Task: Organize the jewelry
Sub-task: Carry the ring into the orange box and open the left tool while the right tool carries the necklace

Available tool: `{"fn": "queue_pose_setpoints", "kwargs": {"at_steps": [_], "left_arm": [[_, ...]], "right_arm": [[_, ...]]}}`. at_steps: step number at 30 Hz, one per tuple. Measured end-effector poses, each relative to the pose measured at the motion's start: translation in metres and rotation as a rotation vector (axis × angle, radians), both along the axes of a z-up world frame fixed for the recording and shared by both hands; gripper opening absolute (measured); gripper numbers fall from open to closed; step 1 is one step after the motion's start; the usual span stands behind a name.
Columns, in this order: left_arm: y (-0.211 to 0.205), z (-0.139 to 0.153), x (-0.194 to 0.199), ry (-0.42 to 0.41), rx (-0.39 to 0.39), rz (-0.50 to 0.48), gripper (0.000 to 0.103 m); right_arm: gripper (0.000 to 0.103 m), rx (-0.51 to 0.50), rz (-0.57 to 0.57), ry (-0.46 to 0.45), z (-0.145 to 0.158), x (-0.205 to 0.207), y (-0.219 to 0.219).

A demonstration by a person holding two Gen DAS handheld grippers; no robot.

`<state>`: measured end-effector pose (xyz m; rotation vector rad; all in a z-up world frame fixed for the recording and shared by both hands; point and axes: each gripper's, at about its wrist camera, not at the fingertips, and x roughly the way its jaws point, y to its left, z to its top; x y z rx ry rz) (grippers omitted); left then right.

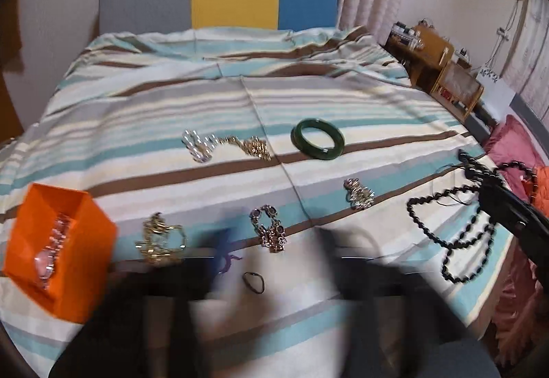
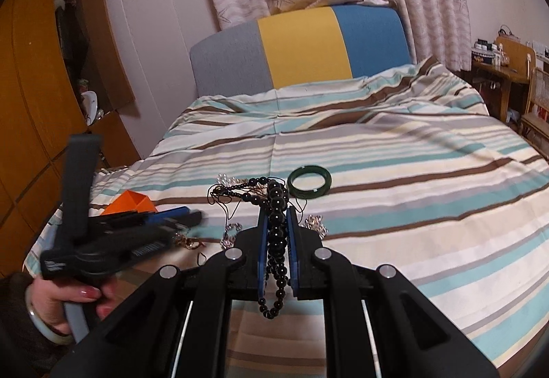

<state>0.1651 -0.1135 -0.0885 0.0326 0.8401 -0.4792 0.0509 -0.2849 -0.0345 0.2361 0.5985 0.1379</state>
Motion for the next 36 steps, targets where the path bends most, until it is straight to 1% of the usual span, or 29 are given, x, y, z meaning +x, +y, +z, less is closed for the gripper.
{"fn": "queue_pose_setpoints", "kwargs": {"at_steps": [1, 2, 4, 5, 6, 7, 9, 10, 11, 13, 14, 16, 18, 21, 23, 25, 29, 36], "left_arm": [[-0.002, -0.005, 0.002, -0.011, -0.009, 0.01, 0.077], [-0.005, -0.009, 0.005, -0.004, 0.004, 0.013, 0.077], [-0.011, -0.02, 0.014, 0.03, 0.019, 0.007, 0.077], [-0.015, -0.025, 0.018, 0.035, 0.037, 0.004, 0.074], [-0.02, -0.031, 0.021, 0.039, 0.063, -0.002, 0.068], [-0.024, -0.036, 0.025, 0.048, 0.08, -0.015, 0.066], [-0.03, -0.048, 0.031, 0.066, 0.126, -0.025, 0.053], [-0.032, -0.053, 0.033, 0.073, 0.139, -0.026, 0.051], [-0.032, -0.055, 0.033, 0.058, 0.146, -0.027, 0.049], [-0.033, -0.055, 0.033, 0.049, 0.152, -0.037, 0.031], [-0.034, -0.054, 0.033, 0.047, 0.155, -0.042, 0.016], [-0.032, -0.052, 0.032, 0.05, 0.146, -0.052, 0.016], [-0.028, -0.045, 0.027, 0.033, 0.132, -0.058, 0.016], [-0.019, -0.028, 0.02, 0.007, 0.088, -0.041, 0.015], [-0.01, -0.013, 0.018, -0.016, 0.055, -0.026, 0.015], [-0.001, 0.003, 0.015, -0.037, 0.026, -0.013, 0.011], [0.021, 0.036, 0.007, -0.094, -0.022, 0.016, 0.011], [0.06, 0.077, 0.0, -0.156, -0.068, 0.068, 0.011]], "right_arm": [[0.009, 0.007, -0.004, 0.008, -0.004, 0.001, -0.002], [0.009, 0.015, -0.01, 0.016, -0.007, 0.001, -0.005], [0.009, 0.03, -0.016, 0.033, -0.014, 0.004, -0.011], [0.009, 0.035, -0.02, 0.04, -0.016, 0.005, -0.013], [0.009, 0.044, -0.026, 0.048, -0.02, 0.005, -0.017], [0.009, 0.053, -0.031, 0.055, -0.022, 0.006, -0.019], [0.009, 0.064, -0.039, 0.064, -0.026, 0.007, -0.023], [0.009, 0.067, -0.042, 0.067, -0.027, 0.007, -0.025], [0.009, 0.07, -0.044, 0.07, -0.028, 0.007, -0.026], [0.009, 0.073, -0.047, 0.072, -0.029, 0.007, -0.028], [0.009, 0.076, -0.047, 0.072, -0.029, 0.008, -0.028], [0.009, 0.079, -0.043, 0.07, -0.027, 0.008, -0.026], [0.009, 0.073, -0.035, 0.06, -0.022, 0.009, -0.023], [0.009, 0.063, -0.018, 0.04, -0.012, 0.009, -0.017], [0.009, 0.055, -0.001, 0.021, -0.002, 0.01, -0.011], [0.009, 0.05, 0.015, 0.003, 0.007, 0.012, -0.005], [0.009, 0.032, 0.062, -0.046, 0.029, 0.017, 0.013], [0.009, 0.03, 0.155, -0.106, 0.06, 0.031, 0.054]]}}
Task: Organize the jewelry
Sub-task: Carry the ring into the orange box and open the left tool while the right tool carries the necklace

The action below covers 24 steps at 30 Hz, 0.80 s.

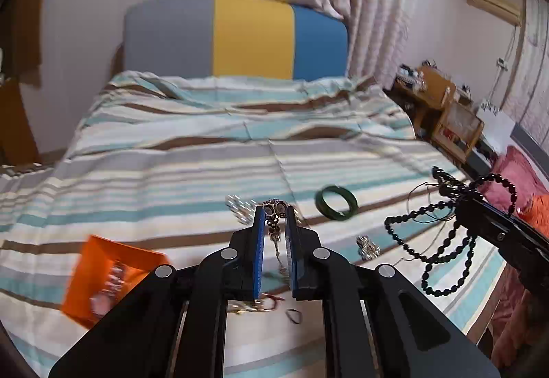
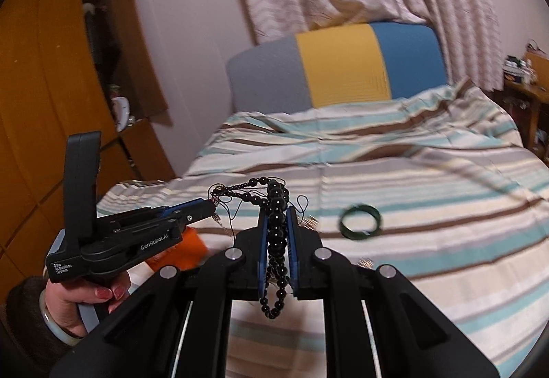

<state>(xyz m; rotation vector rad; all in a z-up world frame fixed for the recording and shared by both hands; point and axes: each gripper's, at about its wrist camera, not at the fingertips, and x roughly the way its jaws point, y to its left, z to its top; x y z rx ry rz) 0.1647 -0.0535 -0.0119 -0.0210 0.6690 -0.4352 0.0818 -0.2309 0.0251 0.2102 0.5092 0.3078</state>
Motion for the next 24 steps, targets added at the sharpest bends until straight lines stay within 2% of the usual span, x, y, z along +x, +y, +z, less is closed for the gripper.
{"fn": "queue_pose_setpoints", "kwargs": {"at_steps": [5, 8, 16, 21, 24], "left_arm": [[0.035, 0.022, -0.003, -0.014, -0.051, 0.047, 0.011], [0.052, 0.04, -0.008, -0.051, -0.065, 0.067, 0.011], [0.097, 0.076, -0.016, -0.126, -0.103, 0.139, 0.011], [0.115, 0.073, -0.018, -0.119, -0.1, 0.169, 0.011], [0.121, 0.06, -0.016, -0.088, -0.102, 0.181, 0.011]], "right_arm": [[0.009, -0.005, 0.067, -0.051, 0.022, 0.013, 0.034], [0.009, 0.002, 0.099, -0.079, 0.035, 0.021, 0.051], [0.009, 0.018, 0.2, -0.095, 0.054, 0.042, 0.098], [0.009, 0.023, 0.244, -0.082, 0.052, 0.049, 0.126], [0.009, 0.026, 0.267, -0.054, 0.041, 0.055, 0.142]]}}
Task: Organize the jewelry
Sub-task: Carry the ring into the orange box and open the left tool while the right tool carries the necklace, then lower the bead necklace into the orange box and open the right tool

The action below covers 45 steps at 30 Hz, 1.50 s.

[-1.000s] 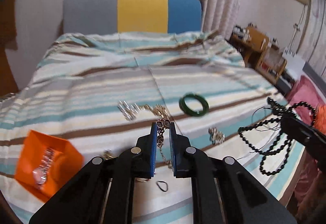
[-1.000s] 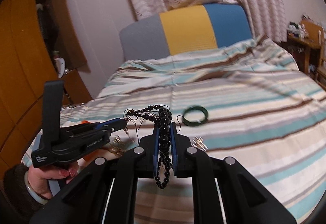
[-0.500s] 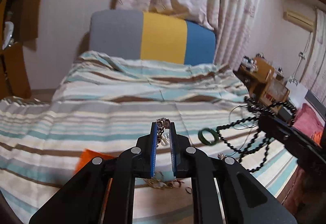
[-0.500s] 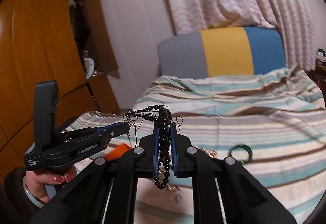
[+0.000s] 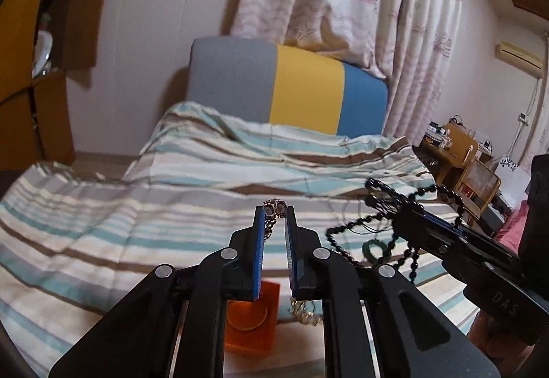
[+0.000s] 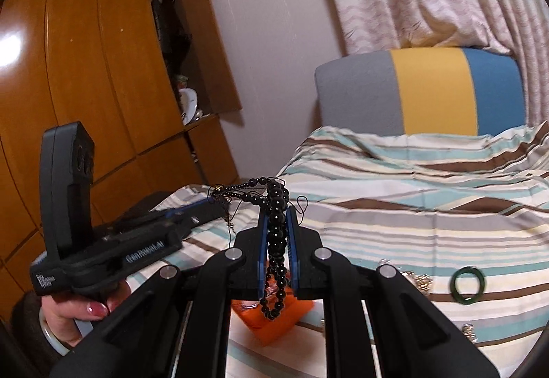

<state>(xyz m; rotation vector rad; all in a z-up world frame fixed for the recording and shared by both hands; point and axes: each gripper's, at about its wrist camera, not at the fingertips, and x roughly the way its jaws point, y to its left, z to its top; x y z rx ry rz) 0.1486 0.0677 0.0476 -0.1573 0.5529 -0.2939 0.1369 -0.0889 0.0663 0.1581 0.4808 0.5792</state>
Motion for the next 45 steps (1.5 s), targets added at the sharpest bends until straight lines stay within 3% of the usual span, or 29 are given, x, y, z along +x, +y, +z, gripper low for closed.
{"fn": "queue_pose_setpoints", "kwargs": {"at_steps": [10, 18, 20, 23, 27, 31, 35, 37, 39, 45], "left_arm": [[0.029, -0.058, 0.014, 0.126, -0.041, 0.059, 0.011], [0.032, -0.093, 0.014, 0.187, 0.041, 0.096, 0.011], [0.031, -0.102, 0.014, 0.206, 0.057, 0.089, 0.019], [0.033, -0.112, 0.011, 0.22, 0.066, 0.112, 0.071], [0.042, -0.116, 0.004, 0.218, 0.034, 0.147, 0.073], [0.056, -0.114, -0.009, 0.194, 0.012, 0.251, 0.075], [0.064, -0.11, -0.022, 0.164, 0.028, 0.322, 0.079], [0.063, -0.109, -0.027, 0.151, 0.048, 0.34, 0.081], [0.063, -0.108, -0.031, 0.14, 0.053, 0.352, 0.088], [0.062, -0.11, -0.035, 0.144, 0.033, 0.357, 0.088]], "right_arm": [[0.009, 0.011, 0.042, 0.153, -0.063, 0.027, 0.032], [0.009, 0.057, 0.075, 0.261, -0.101, 0.045, 0.042], [0.009, 0.055, 0.076, 0.284, -0.11, 0.05, 0.045], [0.009, 0.066, 0.073, 0.312, -0.121, 0.057, 0.044], [0.009, 0.043, 0.062, 0.324, -0.129, 0.064, 0.045], [0.009, 0.007, 0.058, 0.329, -0.136, 0.069, 0.048], [0.01, -0.029, 0.056, 0.337, -0.143, 0.071, 0.053], [0.015, -0.037, 0.038, 0.339, -0.147, 0.072, 0.054], [0.029, -0.035, 0.029, 0.337, -0.149, 0.072, 0.052], [0.031, -0.042, 0.007, 0.303, -0.146, 0.065, 0.044]]}}
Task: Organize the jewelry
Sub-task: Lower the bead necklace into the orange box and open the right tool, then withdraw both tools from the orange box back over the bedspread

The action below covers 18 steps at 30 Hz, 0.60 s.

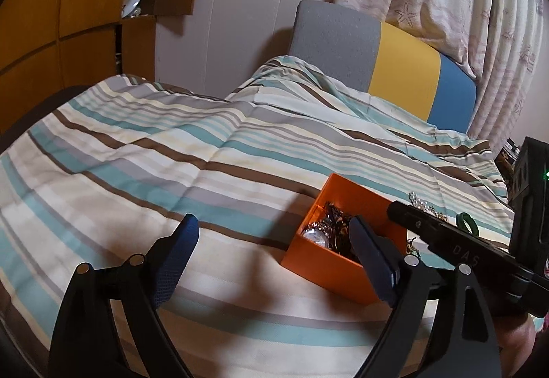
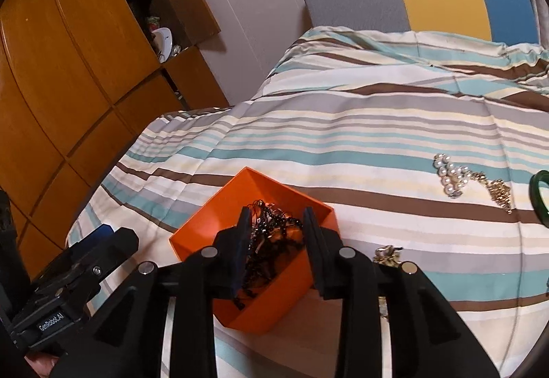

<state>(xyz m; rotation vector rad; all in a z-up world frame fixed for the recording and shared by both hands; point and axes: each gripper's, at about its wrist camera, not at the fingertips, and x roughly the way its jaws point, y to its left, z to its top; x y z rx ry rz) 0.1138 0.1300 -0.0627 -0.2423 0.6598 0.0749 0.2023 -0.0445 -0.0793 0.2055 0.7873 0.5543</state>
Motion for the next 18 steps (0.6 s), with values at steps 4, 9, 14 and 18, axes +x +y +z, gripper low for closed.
{"fn": "queue_pose_setpoints", "kwargs": {"at_steps": [4, 9, 14, 18], "left_arm": [[-0.006, -0.004, -0.001, 0.013, -0.008, -0.009, 0.089], [-0.016, -0.007, -0.005, 0.021, -0.003, -0.02, 0.089], [-0.028, -0.01, -0.011, 0.03, 0.008, -0.03, 0.089], [-0.047, -0.014, -0.015, 0.04, 0.013, -0.077, 0.089]], "right_arm": [[0.031, 0.015, -0.013, 0.013, 0.0, -0.004, -0.007], [0.034, 0.029, -0.045, 0.031, 0.001, -0.01, -0.018], [0.047, 0.007, -0.112, 0.032, 0.0, -0.029, -0.045], [0.047, -0.028, -0.176, 0.056, -0.01, -0.043, -0.081]]}}
